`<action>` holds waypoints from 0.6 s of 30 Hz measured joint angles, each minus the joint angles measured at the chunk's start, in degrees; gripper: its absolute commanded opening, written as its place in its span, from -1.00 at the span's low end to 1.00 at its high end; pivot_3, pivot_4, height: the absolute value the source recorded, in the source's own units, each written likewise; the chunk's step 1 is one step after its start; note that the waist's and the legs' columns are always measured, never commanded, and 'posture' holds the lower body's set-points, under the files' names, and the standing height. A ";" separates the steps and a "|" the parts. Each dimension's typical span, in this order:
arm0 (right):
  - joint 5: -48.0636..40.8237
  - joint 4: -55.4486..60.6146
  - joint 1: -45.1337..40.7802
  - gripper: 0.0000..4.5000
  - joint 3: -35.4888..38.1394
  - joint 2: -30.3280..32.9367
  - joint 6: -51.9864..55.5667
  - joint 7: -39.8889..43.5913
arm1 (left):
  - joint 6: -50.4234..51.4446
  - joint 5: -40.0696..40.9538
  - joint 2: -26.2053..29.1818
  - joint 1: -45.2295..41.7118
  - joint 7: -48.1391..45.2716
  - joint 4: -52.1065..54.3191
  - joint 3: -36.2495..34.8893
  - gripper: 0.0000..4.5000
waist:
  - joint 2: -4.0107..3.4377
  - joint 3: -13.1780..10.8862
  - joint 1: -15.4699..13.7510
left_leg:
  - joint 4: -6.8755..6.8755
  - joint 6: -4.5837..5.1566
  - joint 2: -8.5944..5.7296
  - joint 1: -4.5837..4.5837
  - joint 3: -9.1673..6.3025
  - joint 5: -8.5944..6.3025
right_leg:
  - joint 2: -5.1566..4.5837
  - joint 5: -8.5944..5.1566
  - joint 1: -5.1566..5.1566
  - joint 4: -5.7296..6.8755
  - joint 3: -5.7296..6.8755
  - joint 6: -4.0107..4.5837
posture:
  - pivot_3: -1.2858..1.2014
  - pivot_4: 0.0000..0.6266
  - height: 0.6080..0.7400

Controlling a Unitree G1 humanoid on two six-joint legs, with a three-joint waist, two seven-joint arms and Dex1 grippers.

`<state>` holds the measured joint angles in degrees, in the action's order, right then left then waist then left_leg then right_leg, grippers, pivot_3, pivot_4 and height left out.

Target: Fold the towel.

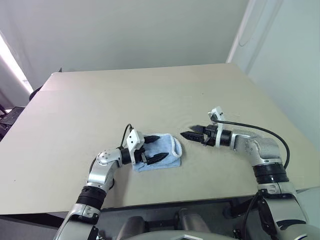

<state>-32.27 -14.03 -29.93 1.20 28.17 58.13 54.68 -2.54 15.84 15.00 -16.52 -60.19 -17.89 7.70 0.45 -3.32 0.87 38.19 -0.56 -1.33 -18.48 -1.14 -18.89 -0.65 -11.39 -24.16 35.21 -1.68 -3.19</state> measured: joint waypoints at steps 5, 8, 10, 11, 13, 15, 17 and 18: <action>-4.63 -0.19 -1.47 1.00 0.23 0.70 12.40 0.88 | 1.86 1.84 0.85 0.34 1.01 6.80 -0.67 0.89 | 0.01 0.00 -0.06 | -0.01 0.00 0.02 -0.02 -0.05 0.00 | 0.01 0.00 -0.01 -0.01 0.06 -0.01 | 0.03 -1.00 1.00; -5.88 -1.10 -0.92 1.00 -0.14 0.71 17.40 0.88 | 4.57 4.07 4.04 3.34 -0.05 14.16 -0.69 0.89 | 0.01 0.01 0.33 | -0.03 0.06 0.05 -0.02 -0.02 -0.03 | 0.04 0.00 -0.03 -0.01 0.04 -0.02 | 0.03 -1.00 1.00; -6.59 -1.34 -0.12 1.00 -0.17 0.48 19.46 0.80 | 6.08 4.99 6.20 5.62 -0.80 16.99 -0.70 0.89 | 0.00 0.00 0.29 | -0.03 0.07 0.05 -0.02 -0.03 -0.04 | 0.05 -0.01 -0.05 0.00 0.05 -0.03 | 0.03 -1.00 1.00; -6.99 -1.33 0.24 1.00 -0.22 0.04 20.44 0.72 | 6.82 5.44 7.36 7.04 -0.87 18.39 -0.80 0.89 | 0.01 0.00 0.31 | -0.03 0.07 0.07 -0.02 -0.03 -0.04 | 0.07 -0.01 -0.05 0.00 0.05 -0.02 | 0.03 -1.00 1.00; -7.55 -1.30 0.91 1.00 -0.33 -1.09 22.13 0.21 | 8.38 6.26 9.12 9.42 -0.85 20.60 -1.66 0.89 | 0.01 0.00 0.30 | -0.02 0.07 0.08 -0.01 -0.03 -0.04 | 0.07 -0.02 -0.06 0.01 0.06 -0.02 | 0.03 -1.00 1.00; -8.07 -0.86 1.62 1.00 -0.81 -2.21 23.33 -0.30 | 9.36 7.24 10.85 10.87 -0.64 22.30 -2.68 0.89 | 0.00 0.00 0.28 | 0.00 0.07 0.08 0.00 -0.03 -0.04 | 0.08 -0.03 -0.05 0.02 0.06 0.01 | 0.03 -1.00 1.00; -8.25 -0.81 1.71 1.00 -1.18 -3.20 23.60 -0.90 | 9.92 7.62 11.50 11.76 -0.22 23.50 -3.87 0.89 | 0.00 0.00 0.28 | 0.02 0.07 0.07 0.00 -0.03 -0.04 | 0.07 -0.04 -0.04 0.01 0.07 0.02 | 0.03 -1.00 1.00; -8.29 -0.82 1.67 1.00 -1.23 -3.54 23.56 -1.23 | 10.01 7.90 11.97 12.05 0.14 23.91 -4.31 0.89 | 0.01 0.01 0.29 | 0.02 0.07 0.07 0.00 -0.03 -0.04 | 0.07 -0.04 -0.03 0.00 0.07 0.02 | 0.03 -1.00 1.00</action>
<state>-40.56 -14.84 -28.26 -0.03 24.63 81.68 53.45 7.47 23.74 26.97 -4.47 -60.05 6.02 3.39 0.47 -3.31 1.15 38.22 -0.49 -1.25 -18.47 -1.16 -18.93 -0.58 -11.44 -24.20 35.22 -1.62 -3.17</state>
